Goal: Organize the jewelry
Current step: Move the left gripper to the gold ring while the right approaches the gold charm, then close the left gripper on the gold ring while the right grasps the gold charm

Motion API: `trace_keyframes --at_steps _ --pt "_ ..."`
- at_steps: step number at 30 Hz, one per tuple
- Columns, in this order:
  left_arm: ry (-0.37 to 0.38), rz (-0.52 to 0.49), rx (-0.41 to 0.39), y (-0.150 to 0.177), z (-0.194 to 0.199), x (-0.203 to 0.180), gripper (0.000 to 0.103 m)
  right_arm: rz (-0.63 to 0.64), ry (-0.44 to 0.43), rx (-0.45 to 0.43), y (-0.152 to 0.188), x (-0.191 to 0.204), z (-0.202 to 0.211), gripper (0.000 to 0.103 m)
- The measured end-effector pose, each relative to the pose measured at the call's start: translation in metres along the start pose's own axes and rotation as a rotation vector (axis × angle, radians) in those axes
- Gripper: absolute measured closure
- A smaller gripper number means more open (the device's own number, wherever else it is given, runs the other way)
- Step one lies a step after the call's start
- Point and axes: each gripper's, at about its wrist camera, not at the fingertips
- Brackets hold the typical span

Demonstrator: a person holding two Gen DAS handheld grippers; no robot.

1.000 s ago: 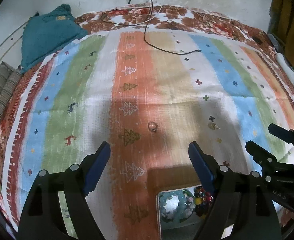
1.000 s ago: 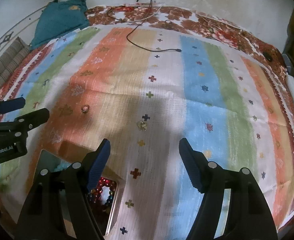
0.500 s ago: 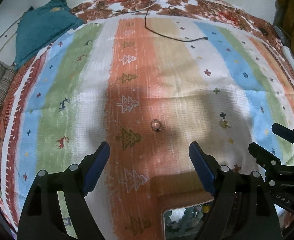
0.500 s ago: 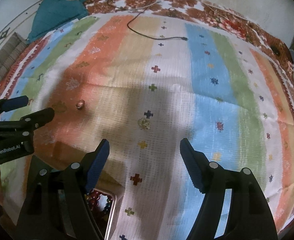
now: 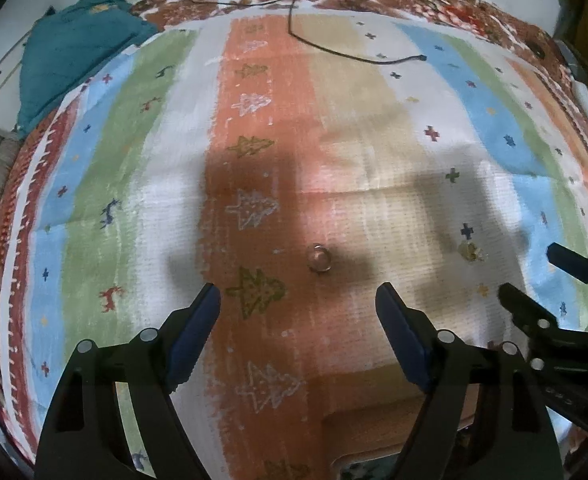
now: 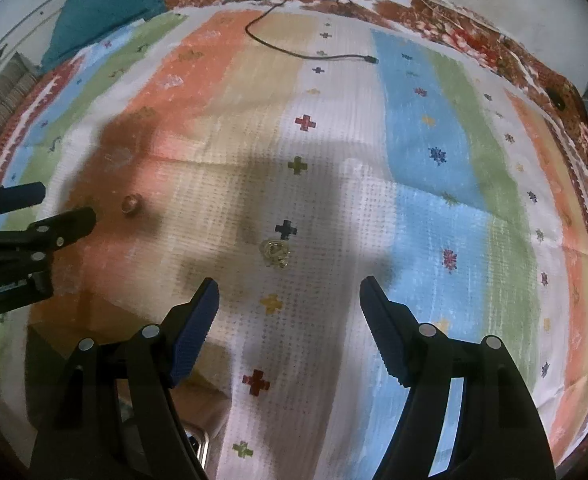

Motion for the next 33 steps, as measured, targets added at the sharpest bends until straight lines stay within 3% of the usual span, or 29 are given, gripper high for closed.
trace_keyframes --at_steps 4,15,19,24,28,29,32,33 --pt "0.002 -0.028 -0.002 -0.005 -0.004 -0.007 0.025 -0.002 0.007 0.023 -0.003 0.0 -0.009 0.03" --pt "0.024 -0.022 0.07 -0.014 -0.037 -0.007 0.042 -0.002 0.002 0.056 -0.009 0.0 -0.029 0.03" --pt "0.009 -0.041 0.089 -0.015 -0.048 -0.011 0.044 -0.009 -0.02 0.096 -0.007 0.0 -0.041 0.041" --pt "0.005 -0.057 0.127 -0.012 -0.063 -0.013 0.06 -0.001 -0.028 0.114 -0.008 0.002 -0.05 0.049" --pt "0.0 -0.065 0.135 -0.01 -0.07 -0.015 0.061 0.015 -0.034 0.123 -0.009 0.008 -0.056 0.059" --pt "0.001 -0.066 0.134 -0.011 -0.07 -0.014 0.063 0.018 -0.031 0.124 -0.008 0.008 -0.056 0.064" --pt "0.001 -0.07 0.128 -0.01 -0.071 -0.015 0.085 0.024 -0.039 0.122 -0.008 0.01 -0.057 0.079" --pt "0.001 -0.071 0.126 -0.009 -0.071 -0.015 0.085 0.025 -0.044 0.122 -0.008 0.01 -0.057 0.082"
Point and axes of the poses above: each gripper's, at about its wrist camera, not at the fingertips, and z roughly against the way its jaws point, x to its left, y to its underside, and after that the axes turned 9 degrees about -x, right-handed
